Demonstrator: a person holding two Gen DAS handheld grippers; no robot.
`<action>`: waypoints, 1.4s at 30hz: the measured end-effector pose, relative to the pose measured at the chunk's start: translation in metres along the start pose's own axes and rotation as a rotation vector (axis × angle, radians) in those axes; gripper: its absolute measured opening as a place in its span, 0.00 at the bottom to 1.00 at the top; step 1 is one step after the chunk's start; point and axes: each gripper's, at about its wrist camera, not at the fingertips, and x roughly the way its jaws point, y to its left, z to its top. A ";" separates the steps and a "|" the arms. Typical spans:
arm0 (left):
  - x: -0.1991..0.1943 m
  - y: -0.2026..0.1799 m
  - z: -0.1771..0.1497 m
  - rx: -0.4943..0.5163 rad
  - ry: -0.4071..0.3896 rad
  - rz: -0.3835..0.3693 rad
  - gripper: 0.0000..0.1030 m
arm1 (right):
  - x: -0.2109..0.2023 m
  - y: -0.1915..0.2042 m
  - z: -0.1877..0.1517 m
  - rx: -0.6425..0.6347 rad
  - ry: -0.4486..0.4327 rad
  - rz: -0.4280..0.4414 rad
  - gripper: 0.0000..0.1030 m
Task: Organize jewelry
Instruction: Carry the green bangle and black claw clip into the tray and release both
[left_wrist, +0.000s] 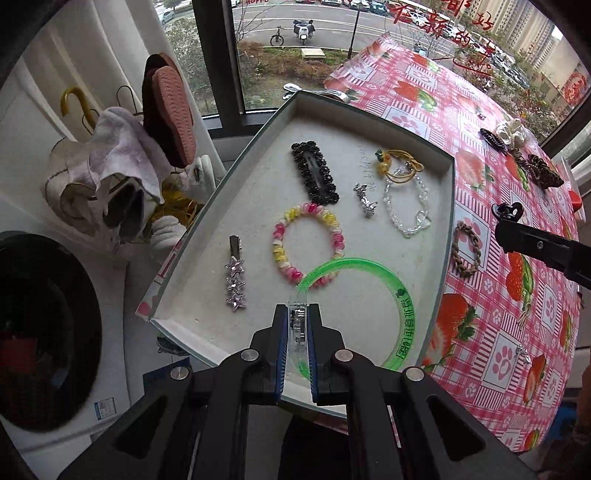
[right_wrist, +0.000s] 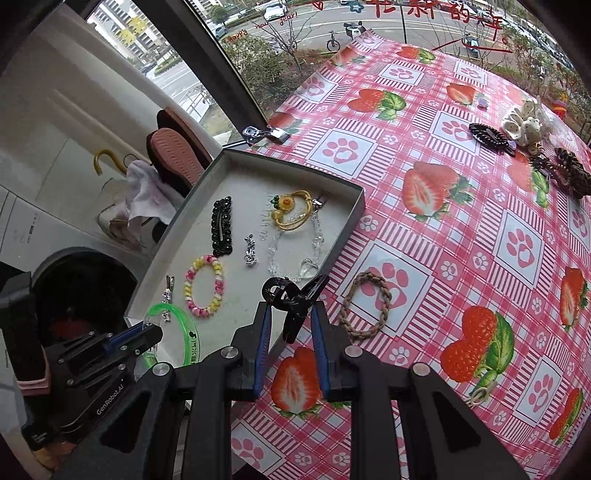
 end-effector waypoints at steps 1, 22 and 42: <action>0.002 0.004 -0.003 -0.011 0.008 0.004 0.16 | 0.002 0.003 0.000 -0.005 0.005 0.006 0.23; 0.052 0.016 -0.005 -0.063 0.055 0.046 0.16 | 0.078 0.038 0.007 -0.094 0.145 -0.005 0.23; 0.050 0.008 -0.004 -0.019 0.056 0.100 0.16 | 0.117 0.049 0.011 -0.115 0.185 -0.057 0.24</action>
